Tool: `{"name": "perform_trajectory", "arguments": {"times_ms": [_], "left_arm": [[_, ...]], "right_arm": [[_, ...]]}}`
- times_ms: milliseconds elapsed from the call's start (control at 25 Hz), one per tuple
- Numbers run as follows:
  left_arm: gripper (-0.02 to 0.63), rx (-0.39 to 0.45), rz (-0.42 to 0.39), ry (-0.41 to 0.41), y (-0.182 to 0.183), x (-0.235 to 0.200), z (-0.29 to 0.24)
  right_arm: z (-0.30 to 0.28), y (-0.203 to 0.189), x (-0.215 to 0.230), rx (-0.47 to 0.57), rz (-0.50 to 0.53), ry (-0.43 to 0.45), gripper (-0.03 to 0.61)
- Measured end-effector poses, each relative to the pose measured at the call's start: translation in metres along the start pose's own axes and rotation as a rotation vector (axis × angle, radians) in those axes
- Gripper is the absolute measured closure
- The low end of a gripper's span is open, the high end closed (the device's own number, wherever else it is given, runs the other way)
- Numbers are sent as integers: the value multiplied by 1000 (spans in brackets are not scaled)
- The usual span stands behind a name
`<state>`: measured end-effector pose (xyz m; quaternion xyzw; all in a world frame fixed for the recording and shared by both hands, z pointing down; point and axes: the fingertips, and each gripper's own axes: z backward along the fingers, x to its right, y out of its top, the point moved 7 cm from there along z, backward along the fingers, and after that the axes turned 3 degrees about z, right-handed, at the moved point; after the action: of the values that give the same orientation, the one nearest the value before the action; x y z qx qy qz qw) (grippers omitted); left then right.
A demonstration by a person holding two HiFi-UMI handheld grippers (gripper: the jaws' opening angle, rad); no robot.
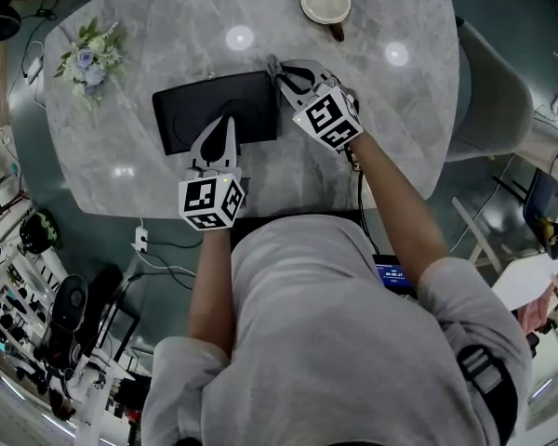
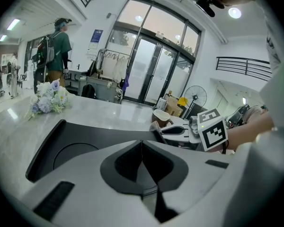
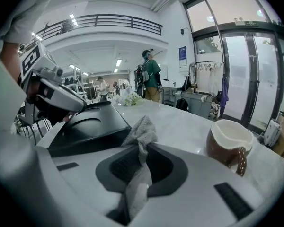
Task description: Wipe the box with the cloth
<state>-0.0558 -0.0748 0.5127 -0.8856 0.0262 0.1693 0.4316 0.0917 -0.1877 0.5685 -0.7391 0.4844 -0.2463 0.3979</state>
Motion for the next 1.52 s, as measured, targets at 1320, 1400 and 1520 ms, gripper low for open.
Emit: {"name": "perform_trajectory", "arguments": {"times_ms": [1320, 1400, 1520], "left_arm": [[589, 232, -64, 286, 21, 76, 96], [589, 253, -56, 318, 17, 76, 104], [589, 274, -50, 343, 13, 71, 115]], "right_arm": [[146, 75, -38, 325, -219, -76, 523], [144, 79, -43, 335, -228, -60, 523], [136, 85, -53, 353, -218, -37, 523]]}}
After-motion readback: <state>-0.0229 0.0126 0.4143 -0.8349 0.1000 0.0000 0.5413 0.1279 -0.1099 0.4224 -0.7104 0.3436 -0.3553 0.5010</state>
